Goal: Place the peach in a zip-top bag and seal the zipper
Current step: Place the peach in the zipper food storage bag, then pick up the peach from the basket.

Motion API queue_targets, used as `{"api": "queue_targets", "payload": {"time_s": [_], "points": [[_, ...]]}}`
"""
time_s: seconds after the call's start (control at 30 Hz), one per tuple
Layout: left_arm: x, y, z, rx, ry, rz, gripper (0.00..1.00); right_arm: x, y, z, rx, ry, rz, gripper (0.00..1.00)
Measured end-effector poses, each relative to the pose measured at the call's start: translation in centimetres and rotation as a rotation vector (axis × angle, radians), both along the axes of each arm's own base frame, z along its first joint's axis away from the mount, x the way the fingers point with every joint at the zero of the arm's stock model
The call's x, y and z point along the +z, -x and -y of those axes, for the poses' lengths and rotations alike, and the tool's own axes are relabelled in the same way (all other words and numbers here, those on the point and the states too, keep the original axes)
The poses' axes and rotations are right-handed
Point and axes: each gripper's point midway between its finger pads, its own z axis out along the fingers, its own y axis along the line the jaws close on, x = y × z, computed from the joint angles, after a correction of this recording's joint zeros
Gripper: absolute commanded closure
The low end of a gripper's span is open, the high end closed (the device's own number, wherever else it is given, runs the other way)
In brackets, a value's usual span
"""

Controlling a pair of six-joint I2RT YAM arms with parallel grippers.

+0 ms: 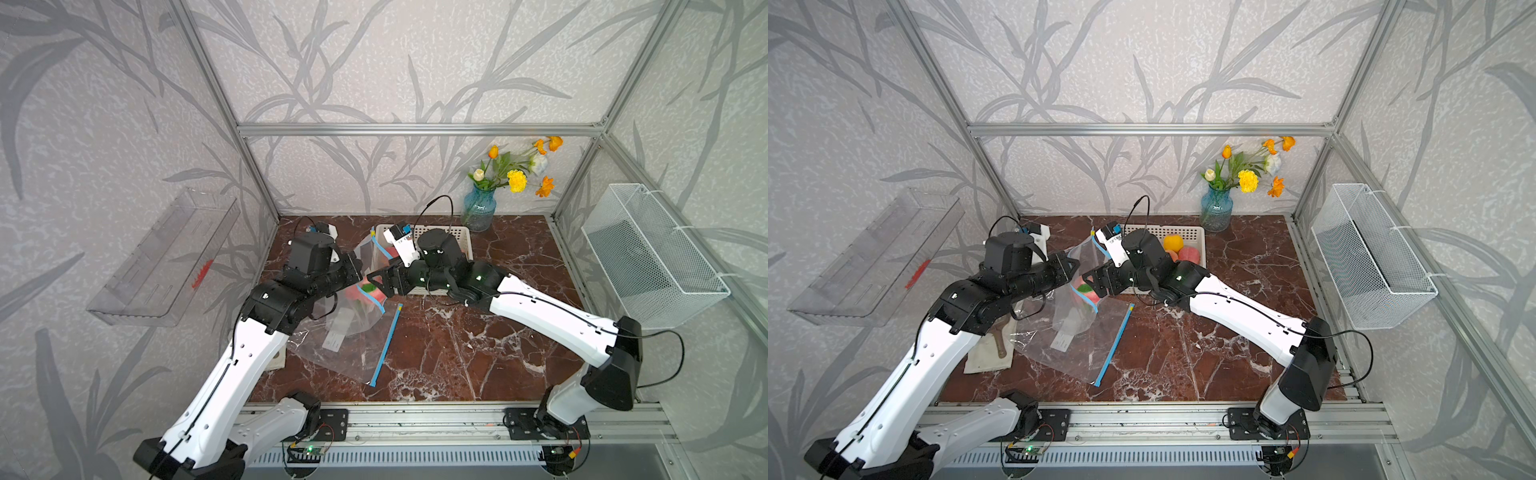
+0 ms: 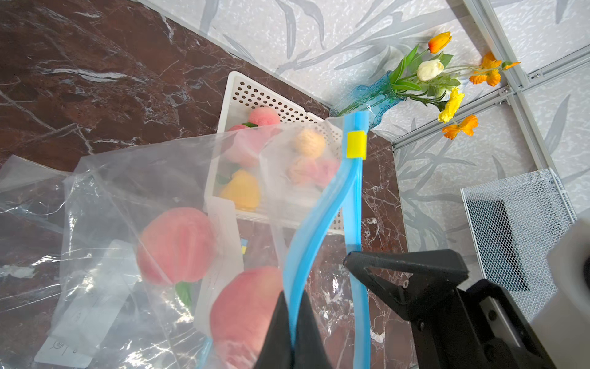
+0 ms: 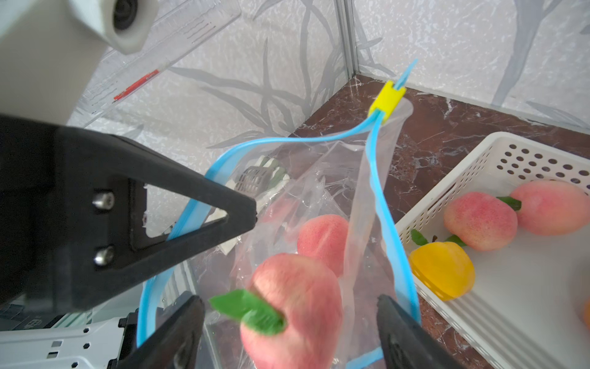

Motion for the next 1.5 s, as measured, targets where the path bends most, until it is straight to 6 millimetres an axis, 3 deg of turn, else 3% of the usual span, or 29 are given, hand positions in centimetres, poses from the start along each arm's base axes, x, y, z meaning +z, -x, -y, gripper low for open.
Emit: {"api": "queue_targets", "payload": {"time_s": [0.13, 0.33, 0.5, 0.63, 0.9, 1.13, 1.27, 1.4, 1.5], "points": [[-0.1, -0.1, -0.2, 0.013, -0.010, 0.002, 1.00, 0.2, 0.3, 0.6, -0.004, -0.014, 0.014, 0.13], [0.2, 0.2, -1.8, 0.073, -0.047, 0.026, 1.00, 0.1, 0.8, 3.5, -0.069, -0.047, 0.064, 0.08], [1.3, 1.0, -2.9, 0.110, -0.054, 0.067, 1.00, 0.4, 0.2, 5.5, -0.128, -0.071, 0.091, 0.05], [2.1, 1.0, -3.3, 0.120, -0.063, 0.085, 1.00, -0.5, -1.3, 7.1, -0.191, -0.068, 0.058, 0.01], [4.9, 2.0, -4.7, 0.158, -0.083, 0.140, 1.00, -4.9, -4.5, 9.3, -0.316, 0.003, -0.074, 0.01], [5.3, 3.0, -5.7, 0.183, -0.100, 0.142, 1.00, -12.1, -6.2, 8.0, -0.335, 0.143, -0.190, 0.01], [5.2, 3.0, -5.8, 0.183, -0.107, 0.133, 1.00, -14.6, -7.5, 7.1, -0.363, 0.200, -0.237, 0.00], [4.4, 2.4, -4.5, 0.139, -0.084, 0.110, 1.00, -16.1, -9.3, 5.8, -0.389, 0.218, -0.269, 0.02], [1.8, 1.3, -2.9, 0.095, -0.055, 0.055, 1.00, -17.3, -10.7, 4.9, -0.401, 0.225, -0.297, 0.03]]}}
